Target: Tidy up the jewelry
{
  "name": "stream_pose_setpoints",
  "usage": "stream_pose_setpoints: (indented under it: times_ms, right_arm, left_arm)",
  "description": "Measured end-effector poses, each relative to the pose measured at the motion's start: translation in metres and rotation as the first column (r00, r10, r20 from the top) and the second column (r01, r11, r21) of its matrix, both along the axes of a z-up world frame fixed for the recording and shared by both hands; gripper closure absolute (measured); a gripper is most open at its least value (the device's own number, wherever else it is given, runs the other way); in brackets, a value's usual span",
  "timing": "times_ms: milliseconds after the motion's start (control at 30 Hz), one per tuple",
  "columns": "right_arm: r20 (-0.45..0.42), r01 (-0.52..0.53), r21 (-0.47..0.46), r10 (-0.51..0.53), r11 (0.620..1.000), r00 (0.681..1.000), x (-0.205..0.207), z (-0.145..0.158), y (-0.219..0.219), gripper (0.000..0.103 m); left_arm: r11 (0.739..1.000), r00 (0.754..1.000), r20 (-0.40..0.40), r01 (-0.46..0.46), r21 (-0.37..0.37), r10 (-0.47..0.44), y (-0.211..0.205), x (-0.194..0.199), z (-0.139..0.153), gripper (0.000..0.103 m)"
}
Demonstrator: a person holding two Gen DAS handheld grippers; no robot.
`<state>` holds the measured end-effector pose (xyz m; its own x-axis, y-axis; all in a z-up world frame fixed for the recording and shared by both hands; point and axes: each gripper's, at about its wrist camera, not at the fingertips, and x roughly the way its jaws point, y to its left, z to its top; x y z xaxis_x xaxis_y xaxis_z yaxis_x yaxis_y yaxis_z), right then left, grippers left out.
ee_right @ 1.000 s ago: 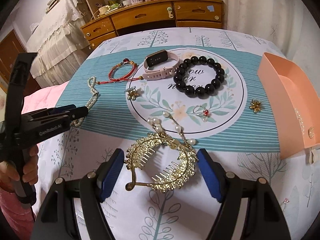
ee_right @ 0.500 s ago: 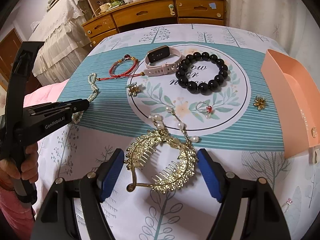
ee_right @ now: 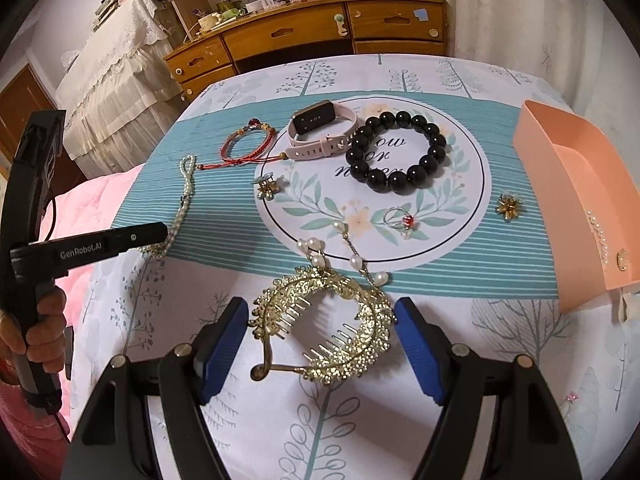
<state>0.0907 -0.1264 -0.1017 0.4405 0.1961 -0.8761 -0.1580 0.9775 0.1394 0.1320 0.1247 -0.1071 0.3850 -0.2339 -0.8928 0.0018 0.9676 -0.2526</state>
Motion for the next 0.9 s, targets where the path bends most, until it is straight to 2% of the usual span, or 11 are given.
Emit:
stream_pose_setpoints:
  times_ms: [133, 300, 367, 433, 567, 633, 700, 900]
  right_arm:
    - [0.008, -0.012, 0.005, 0.012, 1.0, 1.0, -0.003, 0.004, 0.001, 0.028]
    - [0.017, -0.013, 0.009, 0.013, 1.0, 1.0, -0.005, 0.009, 0.0, 0.028]
    - [0.015, -0.014, 0.014, 0.014, 1.0, 1.0, -0.006, 0.009, -0.001, 0.028]
    - [0.012, -0.015, 0.015, 0.014, 1.0, 1.0, -0.006, 0.009, -0.002, 0.028]
    - [0.012, -0.014, 0.016, 0.014, 1.0, 1.0, -0.007, 0.009, -0.003, 0.028]
    - [0.012, -0.015, 0.015, 0.015, 1.0, 1.0, -0.006, 0.009, -0.003, 0.028]
    - [0.012, -0.015, 0.015, 0.015, 1.0, 1.0, -0.006, 0.009, -0.003, 0.028]
    - [0.009, -0.014, 0.011, 0.014, 1.0, 1.0, -0.007, 0.008, -0.004, 0.028]
  left_arm:
    - [1.0, 1.0, 0.02, 0.003, -0.006, -0.003, 0.004, -0.003, 0.009, 0.103]
    - [0.999, 1.0, 0.018, 0.02, 0.047, -0.021, 0.001, -0.006, 0.013, 0.101]
    - [0.997, 1.0, 0.001, 0.031, 0.074, -0.031, 0.002, -0.008, 0.01, 0.097]
    - [0.994, 0.999, -0.009, 0.04, 0.101, -0.04, 0.003, -0.008, 0.007, 0.085]
    - [0.986, 0.998, -0.027, 0.068, 0.153, -0.064, 0.004, -0.013, 0.004, 0.079]
    - [0.983, 0.996, -0.034, 0.09, 0.163, -0.085, 0.003, -0.015, 0.003, 0.064]
    - [0.977, 0.994, -0.04, 0.111, 0.184, -0.105, 0.0, -0.018, 0.001, 0.056]
    - [0.969, 0.994, -0.05, 0.106, 0.222, -0.098, -0.002, -0.014, -0.006, 0.055]
